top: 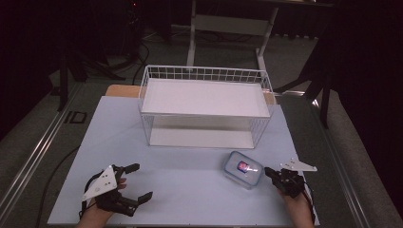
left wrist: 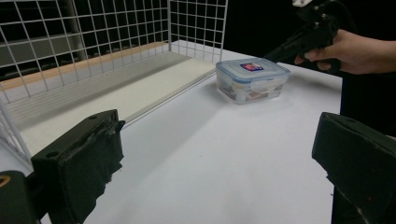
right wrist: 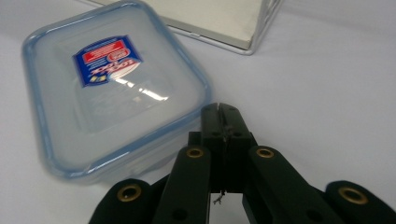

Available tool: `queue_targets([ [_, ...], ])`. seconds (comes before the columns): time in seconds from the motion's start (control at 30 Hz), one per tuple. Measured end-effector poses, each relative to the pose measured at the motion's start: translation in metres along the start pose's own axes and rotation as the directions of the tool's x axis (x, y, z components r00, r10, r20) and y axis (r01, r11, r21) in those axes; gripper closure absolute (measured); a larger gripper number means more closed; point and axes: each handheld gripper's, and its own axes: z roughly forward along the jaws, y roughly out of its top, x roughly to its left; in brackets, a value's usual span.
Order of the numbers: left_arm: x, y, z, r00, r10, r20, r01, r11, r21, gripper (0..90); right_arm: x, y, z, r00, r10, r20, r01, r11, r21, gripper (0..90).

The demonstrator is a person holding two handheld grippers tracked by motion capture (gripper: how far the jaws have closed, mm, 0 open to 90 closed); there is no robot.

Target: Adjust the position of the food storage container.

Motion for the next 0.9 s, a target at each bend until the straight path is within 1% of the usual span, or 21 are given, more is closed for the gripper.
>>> queue_targets([
  [0.13, 0.000, 0.000, 0.000, 1.0000, 0.003, -0.002, -0.003, 1.0000, 0.005, 2.7, -0.002, 0.002, 0.004, 0.9998, 0.020, 0.009, -0.020, 1.000, 0.005, 90.0],
  [0.2, -0.001, 0.000, 0.000, 1.0000, 0.007, -0.002, -0.007, 1.0000, 0.006, 2.7, 0.000, 0.000, 0.004, 0.9997, 0.013, 0.020, -0.014, 1.000, 0.007, 90.0],
  [0.3, -0.001, 0.000, 0.000, 0.9999, 0.016, -0.003, -0.016, 0.9998, 0.011, 2.7, 0.002, -0.008, 0.004, 0.9996, 0.027, 0.010, -0.028, 0.999, 0.036, 90.0],
  [0.33, -0.001, 0.000, 0.001, 0.9999, 0.016, -0.003, -0.016, 0.9998, 0.012, 2.7, 0.004, -0.011, 0.005, 0.9997, 0.023, 0.012, -0.023, 0.999, 0.049, 90.0],
  [0.37, -0.001, 0.000, 0.001, 0.9999, 0.016, -0.003, -0.016, 0.9998, 0.012, 2.7, 0.004, -0.011, 0.005, 0.9997, 0.023, 0.012, -0.023, 0.999, 0.049, 90.0],
  [0.4, -0.002, 0.000, 0.001, 0.9999, 0.015, -0.001, -0.015, 0.9998, 0.013, 2.7, 0.005, -0.013, 0.007, 0.9998, 0.021, -0.003, -0.020, 0.998, 0.064, 90.0],
  [0.47, -0.002, 0.000, 0.001, 0.9999, 0.015, -0.001, -0.015, 0.9998, 0.013, 2.7, 0.007, -0.014, 0.009, 0.9998, 0.017, -0.007, -0.017, 0.997, 0.071, 90.0],
  [0.5, -0.003, 0.000, 0.002, 0.9999, 0.016, 0.002, -0.016, 0.9998, 0.012, 2.7, 0.007, -0.013, 0.011, 1.0000, 0.006, 0.001, -0.007, 0.997, 0.074, 90.0],
  [0.53, -0.003, 0.000, 0.002, 0.9998, 0.020, 0.002, -0.020, 0.9997, 0.013, 2.7, 0.007, -0.007, 0.017, 1.0000, 0.007, -0.002, -0.007, 0.997, 0.071, 90.0],
  [0.57, -0.003, 0.000, 0.002, 0.9998, 0.020, 0.002, -0.020, 0.9997, 0.013, 2.7, 0.008, -0.005, 0.020, 1.0000, 0.000, -0.001, 0.000, 0.997, 0.073, 90.0],
  [0.67, -0.001, -0.001, 0.001, 0.9999, 0.010, 0.000, -0.010, 0.9999, 0.012, 2.7, 0.012, 0.002, 0.028, 0.9995, -0.029, -0.009, 0.030, 0.996, 0.079, 90.0],
  [0.77, -0.001, -0.001, 0.001, 1.0000, 0.005, 0.000, -0.005, 0.9999, 0.012, 2.7, 0.014, 0.010, 0.038, 0.9993, -0.020, -0.032, 0.022, 0.997, 0.074, 90.0],
  [0.8, -0.001, -0.001, 0.001, 1.0000, 0.006, 0.000, -0.006, 0.9999, 0.012, 2.7, 0.016, 0.013, 0.042, 0.9993, -0.026, -0.027, 0.027, 0.997, 0.075, 90.0],
  [0.87, -0.002, 0.000, 0.000, 0.9999, 0.011, 0.000, -0.011, 0.9999, 0.010, 2.7, 0.019, 0.018, 0.049, 0.9989, -0.031, -0.036, 0.034, 0.997, 0.070, 90.0],
  [0.9, -0.002, 0.000, 0.000, 0.9999, 0.011, 0.000, -0.011, 0.9999, 0.010, 2.7, 0.019, 0.018, 0.049, 0.9989, -0.031, -0.036, 0.034, 0.997, 0.070, 90.0],
])
